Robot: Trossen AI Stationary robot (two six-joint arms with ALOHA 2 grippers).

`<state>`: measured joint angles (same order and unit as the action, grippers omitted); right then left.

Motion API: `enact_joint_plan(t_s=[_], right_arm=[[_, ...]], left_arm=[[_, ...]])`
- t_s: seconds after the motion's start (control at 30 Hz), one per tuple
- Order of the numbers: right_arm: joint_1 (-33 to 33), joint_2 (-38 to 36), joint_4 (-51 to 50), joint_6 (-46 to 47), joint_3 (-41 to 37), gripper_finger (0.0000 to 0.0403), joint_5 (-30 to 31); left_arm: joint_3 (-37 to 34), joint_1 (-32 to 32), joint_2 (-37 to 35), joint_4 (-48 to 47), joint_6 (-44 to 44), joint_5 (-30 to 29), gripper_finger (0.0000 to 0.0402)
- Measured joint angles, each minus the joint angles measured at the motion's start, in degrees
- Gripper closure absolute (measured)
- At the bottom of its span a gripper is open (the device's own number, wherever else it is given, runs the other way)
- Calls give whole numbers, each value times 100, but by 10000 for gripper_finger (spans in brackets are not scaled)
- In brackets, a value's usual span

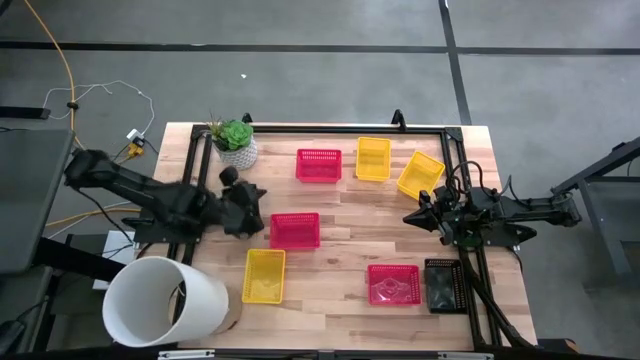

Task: Stack baskets by color
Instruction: Stack the bottom black bin on top of the top black bins

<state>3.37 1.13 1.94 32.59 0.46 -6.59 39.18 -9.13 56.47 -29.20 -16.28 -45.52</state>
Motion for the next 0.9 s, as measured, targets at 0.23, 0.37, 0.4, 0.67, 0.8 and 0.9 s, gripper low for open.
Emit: enact_joint_plan(t_s=[0.23, 0.37, 0.4, 0.67, 0.8, 0.9], right_arm=[[1, -1, 1, 1, 1, 402, -1], [-1, 0, -1, 1, -1, 402, -2], [1, 0, -1, 1, -1, 402, 0], [1, -1, 0, -1, 1, 402, -1], [1, -2, -1, -1, -1, 402, -2], [1, -2, -1, 1, 0, 402, 0]], left_arm=[[2, 1154, -650, 2131, 2103, 2383, 401], [4, 1576, -669, 2913, 2490, 3635, 401], [3, 1642, -660, 3008, 2500, 3807, 401], [-1533, 1828, -863, 5207, 2345, 4072, 401], [-2103, 1874, -1092, 5924, 2114, 4154, 401], [-2162, 1836, -1266, 5803, 1941, 4191, 401]])
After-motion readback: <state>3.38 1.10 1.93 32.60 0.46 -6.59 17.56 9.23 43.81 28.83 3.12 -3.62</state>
